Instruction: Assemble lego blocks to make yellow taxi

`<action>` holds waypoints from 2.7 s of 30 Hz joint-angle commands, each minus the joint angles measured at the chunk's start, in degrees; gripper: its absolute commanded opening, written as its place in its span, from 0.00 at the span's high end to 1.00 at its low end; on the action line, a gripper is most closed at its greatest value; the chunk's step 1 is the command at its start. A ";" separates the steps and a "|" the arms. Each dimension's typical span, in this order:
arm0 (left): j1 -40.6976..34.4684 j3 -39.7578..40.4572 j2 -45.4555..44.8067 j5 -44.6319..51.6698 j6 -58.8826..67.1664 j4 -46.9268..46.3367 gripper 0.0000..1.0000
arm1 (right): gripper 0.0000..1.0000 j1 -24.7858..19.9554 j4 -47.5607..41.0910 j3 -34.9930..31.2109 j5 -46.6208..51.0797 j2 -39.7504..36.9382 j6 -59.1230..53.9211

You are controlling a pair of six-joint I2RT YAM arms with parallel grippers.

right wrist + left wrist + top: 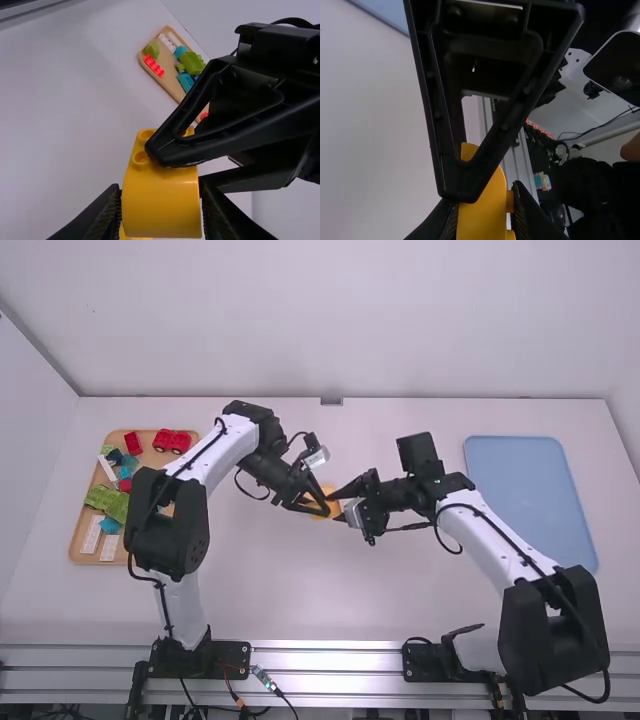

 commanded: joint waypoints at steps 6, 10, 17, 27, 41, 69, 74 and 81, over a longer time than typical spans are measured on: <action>0.15 -0.52 0.53 4.80 0.46 -0.13 0.89 | 0.74 0.28 2.47 -0.33 -0.90 -1.02 3.06; 0.15 -0.52 0.53 5.37 0.42 0.22 0.88 | 0.78 0.28 3.96 -0.33 -0.85 -1.02 4.96; 0.15 -0.52 0.53 5.11 0.98 0.66 0.14 | 0.79 0.28 3.76 -0.33 -0.85 -1.02 5.27; 0.79 5.41 0.53 -4.27 3.54 3.63 0.01 | 0.77 -1.57 3.98 -0.22 -0.26 -1.07 14.16; 0.76 18.91 0.53 -19.37 -2.21 11.67 0.01 | 0.85 -5.35 11.26 -0.24 4.33 -1.07 45.16; 0.66 4.68 -8.52 -35.09 -19.41 34.51 0.01 | 0.84 -9.99 11.28 -0.28 6.23 -1.02 54.38; -0.24 -11.47 -18.82 -42.10 -27.52 51.67 0.01 | 0.84 -9.97 11.08 -0.28 6.14 -1.02 54.38; 0.81 -29.83 -31.84 -29.84 -23.63 66.60 0.01 | 0.83 -8.44 9.88 -0.28 3.76 -1.02 53.77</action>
